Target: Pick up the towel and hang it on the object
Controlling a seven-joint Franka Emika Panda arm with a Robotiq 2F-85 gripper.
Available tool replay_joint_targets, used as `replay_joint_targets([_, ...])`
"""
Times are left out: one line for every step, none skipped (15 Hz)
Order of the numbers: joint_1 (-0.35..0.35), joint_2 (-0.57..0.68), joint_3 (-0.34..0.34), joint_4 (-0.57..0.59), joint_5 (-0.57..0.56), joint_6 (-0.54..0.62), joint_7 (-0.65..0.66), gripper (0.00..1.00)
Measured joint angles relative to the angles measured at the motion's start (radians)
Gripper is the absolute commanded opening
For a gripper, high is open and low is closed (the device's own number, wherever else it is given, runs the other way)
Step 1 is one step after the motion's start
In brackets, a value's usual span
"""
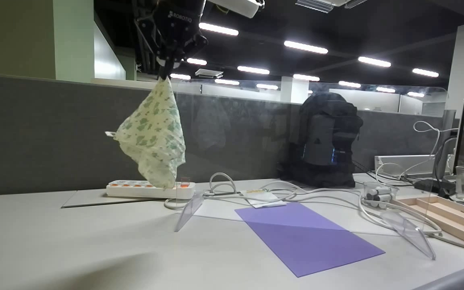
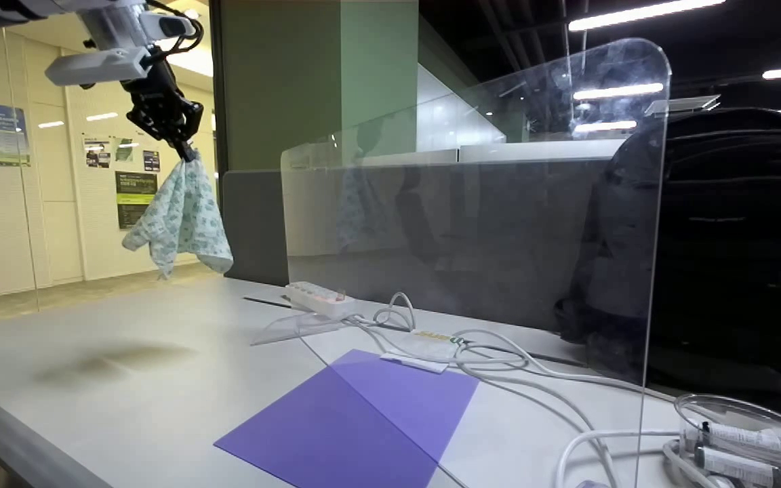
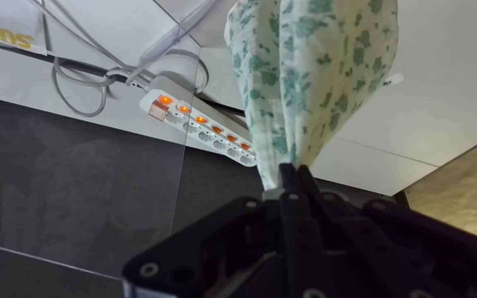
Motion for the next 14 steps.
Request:
replay_joint_targets([-0.003, -0.009, 0.002, 0.002, 0.003, 0.013, -0.002, 0.00])
replay_joint_targets([-0.007, -0.023, 0.004, 0.007, 0.009, 0.020, -0.006, 0.00])
replay_joint_targets([-0.012, -0.041, 0.005, 0.014, 0.010, 0.023, -0.011, 0.00])
replay_joint_targets([-0.022, -0.064, 0.007, 0.024, 0.010, 0.025, -0.014, 0.00])
replay_joint_targets([-0.037, -0.090, 0.012, 0.035, 0.008, 0.026, -0.014, 0.00])
replay_joint_targets([-0.058, -0.116, 0.016, 0.048, 0.008, 0.027, -0.014, 0.00])
replay_joint_targets([-0.081, -0.142, 0.019, 0.062, 0.008, 0.028, -0.014, 0.00])
replay_joint_targets([-0.109, -0.166, 0.023, 0.078, 0.008, 0.031, -0.014, 0.00])
replay_joint_targets([-0.139, -0.188, 0.026, 0.095, 0.008, 0.035, -0.013, 0.00])
replay_joint_targets([-0.173, -0.206, 0.027, 0.112, 0.008, 0.042, -0.011, 0.00])
replay_joint_targets([-0.209, -0.218, 0.029, 0.129, 0.008, 0.049, -0.010, 0.00])
replay_joint_targets([-0.246, -0.225, 0.031, 0.145, 0.008, 0.056, -0.007, 0.00])
replay_joint_targets([-0.282, -0.226, 0.035, 0.157, 0.008, 0.065, -0.005, 0.00])
replay_joint_targets([-0.320, -0.224, 0.040, 0.165, 0.007, 0.074, -0.001, 0.00])
